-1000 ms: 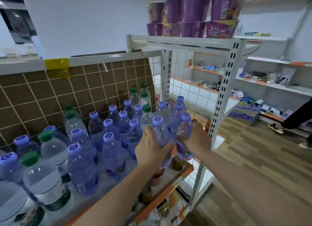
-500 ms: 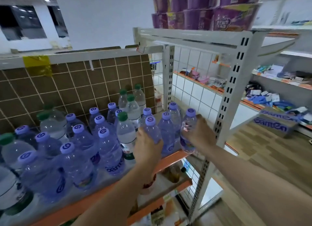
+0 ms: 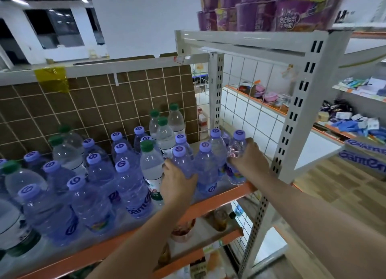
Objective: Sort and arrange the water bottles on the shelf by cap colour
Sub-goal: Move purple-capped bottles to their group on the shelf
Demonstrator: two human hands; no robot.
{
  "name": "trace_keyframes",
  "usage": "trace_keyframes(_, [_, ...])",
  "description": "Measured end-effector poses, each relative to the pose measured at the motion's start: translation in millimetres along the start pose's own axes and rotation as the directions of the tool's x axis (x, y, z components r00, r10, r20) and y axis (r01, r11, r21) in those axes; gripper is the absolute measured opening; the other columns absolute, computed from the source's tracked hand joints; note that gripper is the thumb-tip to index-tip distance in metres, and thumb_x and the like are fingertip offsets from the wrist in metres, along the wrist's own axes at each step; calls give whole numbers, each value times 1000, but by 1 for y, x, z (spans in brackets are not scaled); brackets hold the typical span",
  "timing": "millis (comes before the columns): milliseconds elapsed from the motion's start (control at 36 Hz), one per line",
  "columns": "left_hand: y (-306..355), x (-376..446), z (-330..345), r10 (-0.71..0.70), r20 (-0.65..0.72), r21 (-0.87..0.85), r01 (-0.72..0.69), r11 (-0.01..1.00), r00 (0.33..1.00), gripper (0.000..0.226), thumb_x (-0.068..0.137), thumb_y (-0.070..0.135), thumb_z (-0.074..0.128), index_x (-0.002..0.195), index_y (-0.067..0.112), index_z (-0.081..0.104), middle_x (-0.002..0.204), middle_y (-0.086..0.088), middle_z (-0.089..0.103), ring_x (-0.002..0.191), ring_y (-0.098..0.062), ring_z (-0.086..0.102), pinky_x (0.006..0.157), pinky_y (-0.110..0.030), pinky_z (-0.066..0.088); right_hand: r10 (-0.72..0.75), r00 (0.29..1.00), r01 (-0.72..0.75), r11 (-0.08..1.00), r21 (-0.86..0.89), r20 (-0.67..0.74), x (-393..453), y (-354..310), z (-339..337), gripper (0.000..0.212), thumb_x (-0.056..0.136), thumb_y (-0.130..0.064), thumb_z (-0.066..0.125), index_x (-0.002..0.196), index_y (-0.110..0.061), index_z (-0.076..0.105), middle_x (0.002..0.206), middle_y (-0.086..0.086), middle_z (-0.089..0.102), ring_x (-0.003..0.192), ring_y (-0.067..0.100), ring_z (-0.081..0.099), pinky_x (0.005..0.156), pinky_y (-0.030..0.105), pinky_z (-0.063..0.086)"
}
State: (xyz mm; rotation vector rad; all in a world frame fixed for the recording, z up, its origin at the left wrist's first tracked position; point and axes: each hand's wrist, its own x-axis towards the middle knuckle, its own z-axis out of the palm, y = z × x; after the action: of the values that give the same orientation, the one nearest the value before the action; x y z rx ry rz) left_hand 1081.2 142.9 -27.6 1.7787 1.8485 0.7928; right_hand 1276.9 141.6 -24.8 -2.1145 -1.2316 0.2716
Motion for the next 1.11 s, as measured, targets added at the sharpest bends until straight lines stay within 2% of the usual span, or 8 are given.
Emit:
trace_keyframes(111, [-2,0,5,5,-11,-3,-5,1000,1000,71,81,34,67,135,9,27,129,-12,45,113,-37,53,81,-42,44,20,1000,-21,999,24,19,4,1,-1,72,72,-39,79,126,-14,39,117,7,53,102,31,59,77,36,46])
trace_keyframes(194, [-6,-1,9,-9,-14,-20,9,1000,1000,69,82,35,66,134,10,28,130,-12,45,112,-34,53,76,-37,38,24,1000,-25,999,32,14,6,2,-1,71,71,-38,79,125,-14,39,115,7,53,100,30,59,74,35,44])
trace_keyframes(306, [-8,-1,12,-21,-20,-24,20,1000,1000,64,83,33,65,131,11,28,128,-11,45,111,-33,53,78,-38,41,17,1000,-18,999,42,21,7,1,-2,69,74,-32,79,126,-10,40,103,2,48,90,24,53,70,30,37])
trace_keyframes(472, [-8,-2,11,-5,-17,5,6,1000,1000,80,83,33,66,143,12,18,139,-10,42,119,-32,51,86,-41,44,54,998,-55,998,44,34,11,6,4,70,74,-32,80,127,-8,40,117,11,55,102,32,59,70,31,37])
trace_keyframes(611, [-10,0,11,15,-42,62,-13,998,999,87,81,40,67,146,16,14,142,-6,41,118,-30,53,80,-38,44,65,997,-68,996,59,46,14,5,4,72,73,-31,81,126,-9,37,107,6,55,87,25,54,67,30,37])
trace_keyframes(778, [-10,-3,12,42,-77,69,-37,997,996,84,85,49,62,146,15,17,144,-5,39,119,-27,53,79,-38,46,69,996,-74,994,86,60,15,6,5,73,72,-30,81,127,-10,37,107,8,56,83,23,50,68,31,37])
trace_keyframes(917, [-9,-5,7,112,-116,73,-104,992,987,72,88,45,59,142,13,25,139,-5,43,126,-22,45,92,-37,46,78,996,-85,985,153,51,12,9,9,75,69,-28,83,126,-10,39,111,9,58,95,28,59,75,36,47])
trace_keyframes(1111, [-4,-13,-9,205,-126,80,-196,977,971,71,93,40,54,147,9,19,144,-6,35,133,-21,36,98,-33,42,96,994,-86,981,175,-47,-6,-2,5,70,74,-32,75,129,-8,38,120,12,51,110,34,55,86,49,51])
